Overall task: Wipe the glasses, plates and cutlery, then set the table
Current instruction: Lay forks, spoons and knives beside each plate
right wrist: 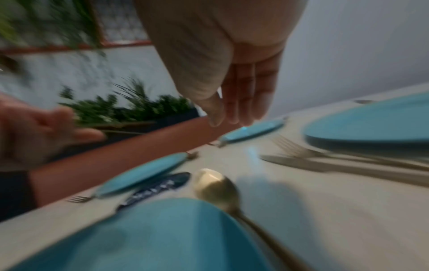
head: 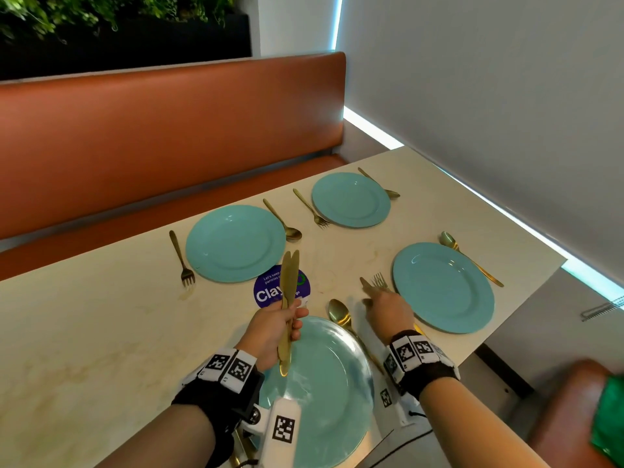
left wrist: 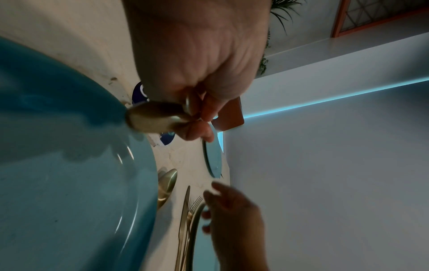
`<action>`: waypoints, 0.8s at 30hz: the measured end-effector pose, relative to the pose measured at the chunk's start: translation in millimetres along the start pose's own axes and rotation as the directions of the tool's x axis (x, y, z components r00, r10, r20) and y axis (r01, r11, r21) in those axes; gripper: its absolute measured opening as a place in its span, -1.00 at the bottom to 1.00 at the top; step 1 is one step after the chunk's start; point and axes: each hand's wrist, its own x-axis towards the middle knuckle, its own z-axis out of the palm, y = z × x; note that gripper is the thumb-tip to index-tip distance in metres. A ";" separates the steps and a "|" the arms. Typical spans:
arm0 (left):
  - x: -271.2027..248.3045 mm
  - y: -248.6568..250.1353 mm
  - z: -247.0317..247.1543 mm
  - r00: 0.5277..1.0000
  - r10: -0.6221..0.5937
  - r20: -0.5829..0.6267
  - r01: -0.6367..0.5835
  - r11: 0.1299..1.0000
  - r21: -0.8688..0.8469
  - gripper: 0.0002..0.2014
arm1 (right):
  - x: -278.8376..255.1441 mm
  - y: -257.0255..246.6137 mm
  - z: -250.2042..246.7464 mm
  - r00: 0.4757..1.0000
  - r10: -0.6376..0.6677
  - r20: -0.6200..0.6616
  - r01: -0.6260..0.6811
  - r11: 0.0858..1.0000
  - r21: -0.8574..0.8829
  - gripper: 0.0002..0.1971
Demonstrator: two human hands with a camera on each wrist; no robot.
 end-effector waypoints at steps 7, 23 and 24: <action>-21.0 20.0 -11.3 0.994 0.008 0.112 -0.018 0.996 0.085 -0.75 | -30.3 -94.2 -32.5 0.812 -0.570 -0.129 0.582 0.807 0.100 -0.64; -77.3 61.2 -68.9 0.989 0.013 0.147 -0.038 0.984 0.172 -0.70 | -66.1 -163.2 -58.1 0.759 -0.650 0.051 0.650 0.760 0.004 -0.71; -76.3 61.9 -70.8 0.990 0.014 0.143 -0.036 0.988 0.153 -0.62 | -66.5 -163.6 -56.3 0.755 -0.655 0.015 0.655 0.755 0.020 -0.73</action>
